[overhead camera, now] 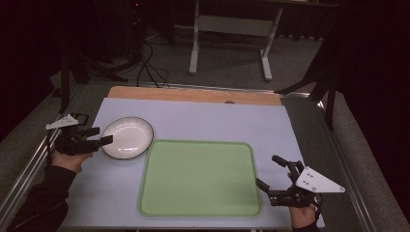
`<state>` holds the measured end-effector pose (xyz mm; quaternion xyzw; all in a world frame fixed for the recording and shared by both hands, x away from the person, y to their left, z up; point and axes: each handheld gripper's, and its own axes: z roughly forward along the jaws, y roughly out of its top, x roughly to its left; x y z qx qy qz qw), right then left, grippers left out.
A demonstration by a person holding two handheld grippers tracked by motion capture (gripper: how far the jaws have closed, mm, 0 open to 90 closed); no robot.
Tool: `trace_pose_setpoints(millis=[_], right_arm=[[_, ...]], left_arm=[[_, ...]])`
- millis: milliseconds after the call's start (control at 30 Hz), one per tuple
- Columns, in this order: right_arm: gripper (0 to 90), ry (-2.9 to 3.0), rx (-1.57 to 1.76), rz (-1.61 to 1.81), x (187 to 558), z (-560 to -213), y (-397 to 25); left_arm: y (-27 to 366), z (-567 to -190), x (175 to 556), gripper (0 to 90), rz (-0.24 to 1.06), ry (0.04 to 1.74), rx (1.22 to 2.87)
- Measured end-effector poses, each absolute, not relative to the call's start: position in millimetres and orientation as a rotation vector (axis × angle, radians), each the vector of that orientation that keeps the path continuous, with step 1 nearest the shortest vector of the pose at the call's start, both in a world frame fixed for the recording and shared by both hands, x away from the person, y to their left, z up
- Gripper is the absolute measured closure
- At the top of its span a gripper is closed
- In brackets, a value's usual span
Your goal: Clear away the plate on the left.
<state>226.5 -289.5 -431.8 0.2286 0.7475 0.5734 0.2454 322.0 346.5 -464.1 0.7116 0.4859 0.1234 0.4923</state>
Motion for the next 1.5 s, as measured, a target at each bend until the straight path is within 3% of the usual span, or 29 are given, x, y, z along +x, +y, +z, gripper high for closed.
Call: trace_pose_setpoints(millis=[567,800,933,1100,1500], right_arm=[[12.7,2.058,0.605,1.539,226,-432,-286],[12.7,2.063,0.603,1.536,226,-432,-286],[12.7,2.063,0.603,1.536,226,-432,-285],[12.7,2.073,0.600,1.525,226,-433,-284],[12.7,2.074,0.600,1.516,225,-433,-283]], left_arm=[[357,-497,341,25.9,0.210,1.485,1.729],[358,-504,350,39.7,0.219,1.643,1.726],[362,-510,354,45.2,0.161,1.707,1.694],[366,-512,359,59.7,0.122,1.743,1.640],[368,-518,370,69.8,0.026,1.803,1.610]])
